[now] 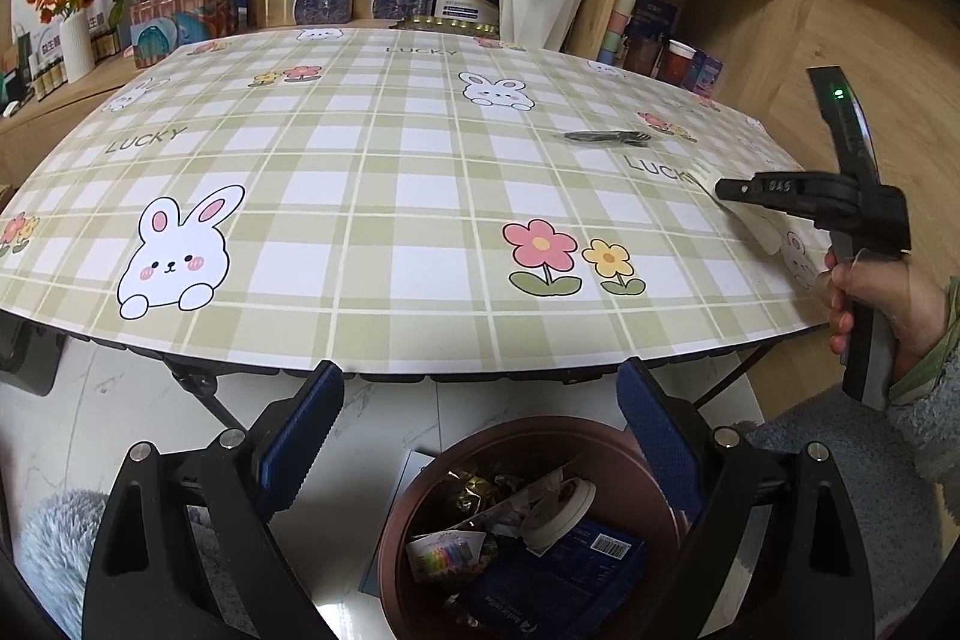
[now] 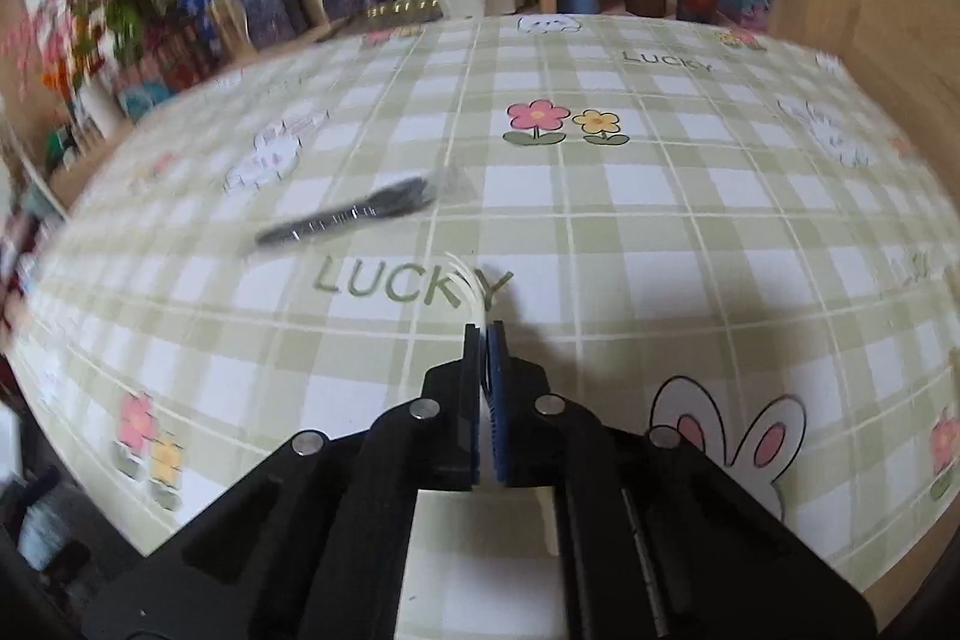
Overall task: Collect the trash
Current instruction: 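Grasp the cream plastic spoon with the right gripper, then grasp the wrapped black fork with the left gripper while the right gripper holds the spoon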
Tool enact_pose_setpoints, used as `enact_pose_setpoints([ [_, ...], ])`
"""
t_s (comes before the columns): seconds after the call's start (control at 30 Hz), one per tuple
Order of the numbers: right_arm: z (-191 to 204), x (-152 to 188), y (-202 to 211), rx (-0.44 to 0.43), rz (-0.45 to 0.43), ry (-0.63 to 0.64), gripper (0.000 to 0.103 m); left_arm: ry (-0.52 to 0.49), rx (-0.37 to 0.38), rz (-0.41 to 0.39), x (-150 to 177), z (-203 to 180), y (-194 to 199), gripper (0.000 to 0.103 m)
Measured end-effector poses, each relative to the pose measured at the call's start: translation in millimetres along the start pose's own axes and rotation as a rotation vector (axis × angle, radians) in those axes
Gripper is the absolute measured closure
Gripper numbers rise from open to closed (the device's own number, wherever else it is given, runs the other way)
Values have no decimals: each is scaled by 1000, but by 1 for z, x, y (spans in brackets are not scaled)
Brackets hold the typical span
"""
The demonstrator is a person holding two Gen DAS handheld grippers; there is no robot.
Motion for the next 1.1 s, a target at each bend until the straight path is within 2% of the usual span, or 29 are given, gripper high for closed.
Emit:
enact_pose_setpoints([
  [0.17, -5, -4, 21, -61, -52, -77, 96, -21, 18, -10, -15, -6, 2, 14],
  [0.27, -5, -5, 34, -92, -78, -109, 96, -60, 41, -26, -41, -17, 0, 14],
  [0.3, -5, -5, 37, -103, -84, -118, 96, -72, 62, -19, -49, -22, -3, 14],
  [0.43, -7, -2, 49, -147, -99, -159, 96, -112, 236, 42, -89, -52, -24, 18],
  [0.5, -10, 2, 55, -162, -105, -185, 96, -144, 262, 37, -110, -63, -36, 21],
  [0.6, -16, 8, 59, -167, -104, -216, 96, -273, 238, 45, -141, -88, -69, 23],
  [0.83, -42, 15, 67, -135, -116, -268, 96, -456, 162, 181, -156, -127, -156, 32],
  [1.03, -63, 20, 77, -111, -126, -293, 96, -529, 102, 222, -154, -130, -195, 39],
  [1.1, -66, 22, 78, -108, -124, -300, 96, -494, 132, 230, -155, -129, -199, 43],
])
Point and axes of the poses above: each gripper's, at about its wrist camera, not at the fingertips, and y roughly against the way its jaws point, z to its left, x to its underside, the point moved 8 cm from there along -y, roughly the way its jaws point, and after that the axes turned 1 degree about -y, right-handed, at the moved point
